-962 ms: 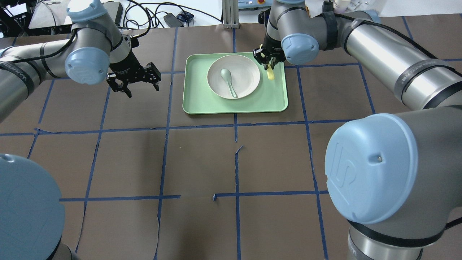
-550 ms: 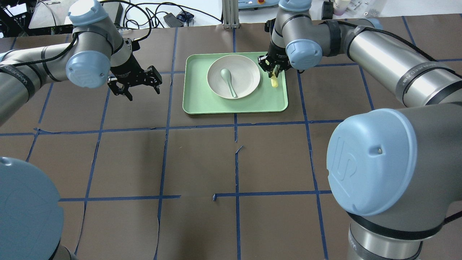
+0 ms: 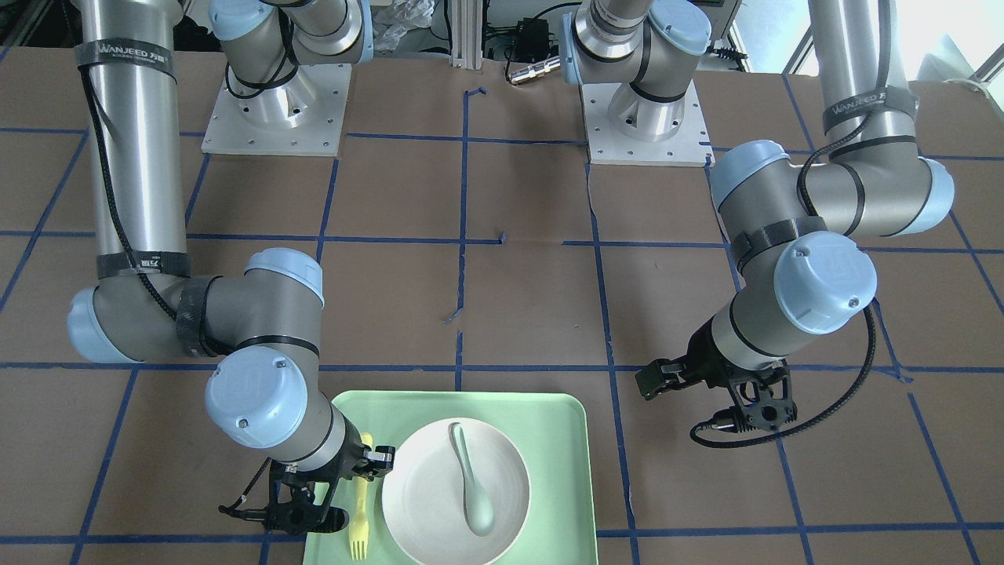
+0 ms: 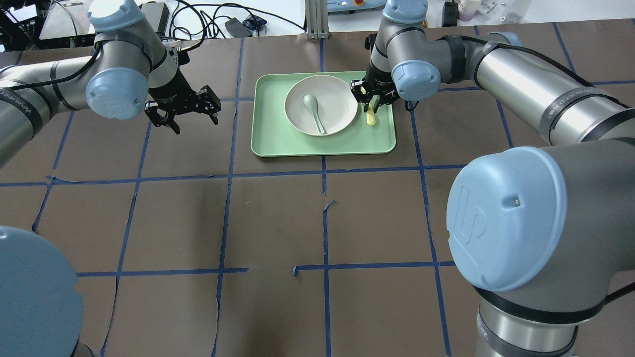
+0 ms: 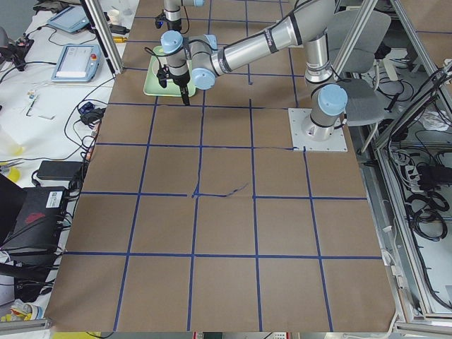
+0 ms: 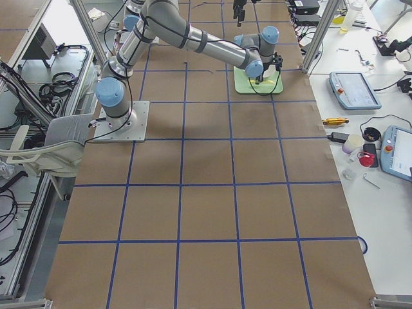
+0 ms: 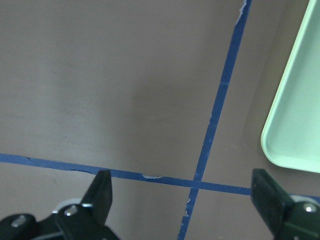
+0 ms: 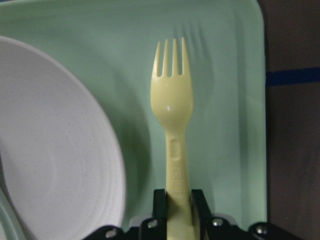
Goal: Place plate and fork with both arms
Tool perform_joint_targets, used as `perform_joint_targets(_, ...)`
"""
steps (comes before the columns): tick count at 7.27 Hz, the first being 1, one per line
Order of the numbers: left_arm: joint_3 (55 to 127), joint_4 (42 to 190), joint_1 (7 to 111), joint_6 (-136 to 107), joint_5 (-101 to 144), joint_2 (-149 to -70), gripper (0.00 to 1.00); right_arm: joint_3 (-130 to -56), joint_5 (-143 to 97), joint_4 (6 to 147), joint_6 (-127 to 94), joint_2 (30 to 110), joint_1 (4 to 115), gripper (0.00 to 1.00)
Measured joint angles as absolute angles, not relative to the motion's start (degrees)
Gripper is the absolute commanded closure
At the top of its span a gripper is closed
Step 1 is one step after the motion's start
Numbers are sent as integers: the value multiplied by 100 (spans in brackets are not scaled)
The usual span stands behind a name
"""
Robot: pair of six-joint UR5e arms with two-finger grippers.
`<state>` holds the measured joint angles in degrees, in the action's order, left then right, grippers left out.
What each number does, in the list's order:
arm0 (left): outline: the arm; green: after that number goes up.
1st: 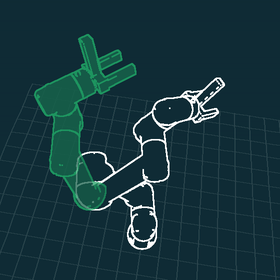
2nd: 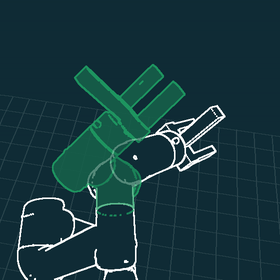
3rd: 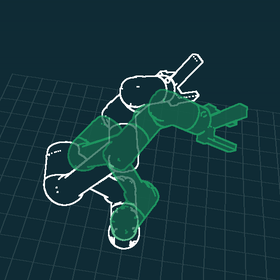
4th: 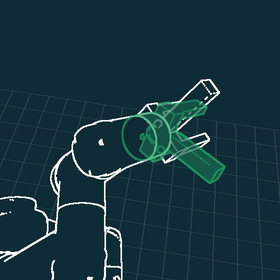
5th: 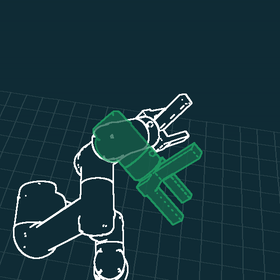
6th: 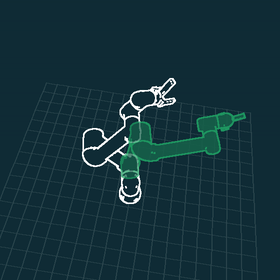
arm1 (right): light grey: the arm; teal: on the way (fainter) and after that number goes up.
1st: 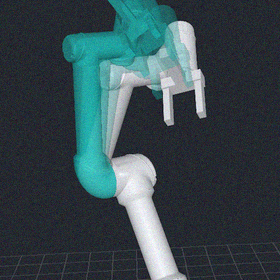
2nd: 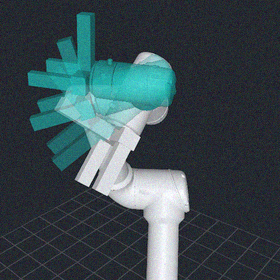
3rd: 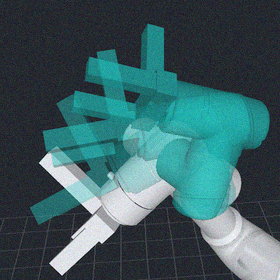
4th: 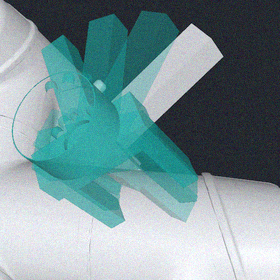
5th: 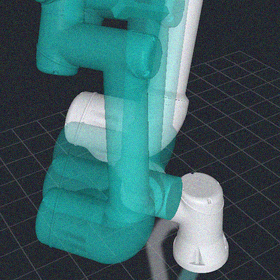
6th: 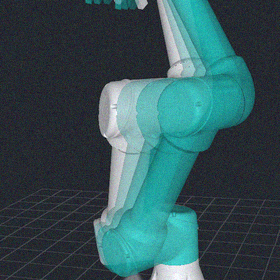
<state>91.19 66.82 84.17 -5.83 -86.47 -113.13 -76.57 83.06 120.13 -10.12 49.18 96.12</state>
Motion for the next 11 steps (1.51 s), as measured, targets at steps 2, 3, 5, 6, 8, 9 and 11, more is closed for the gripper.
perform_joint_targets(2, 8909, 6653, 8419, -531, -8668, -11127, 0, -7805, 8464, 11983, -627, 5111, 9614, 0)
perform_joint_targets(3, 8844, 6648, 8426, -493, -8674, -11006, 0, -7920, 8828, 11942, -424, 5296, 9613, 0)
perform_joint_targets(5, 8761, 6737, 8443, -460, -8959, -10709, 0, -8034, 9269, 11284, -196, 5834, 9607, 0)
perform_joint_targets(6, 8788, 6995, 8473, -455, -9291, -10586, 0, -8048, 9343, 10553, -69, 6268, 9607, 0)
perform_joint_targets(8, 8820, 8058, 8512, -456, -9561, -10272, 0, -8056, 9371, 9338, 89, 7126, 9590, 0)
perform_joint_targets(9, 8838, 8541, 8539, -459, -9582, -10099, 0, -8058, 9350, 9018, 111, 7428, 9559, 0)
perform_joint_targets(11, 8765, 8868, 8806, -467, -9561, -9841, 0, -8065, 9162, 8739, 117, 7761, 9527, 0)
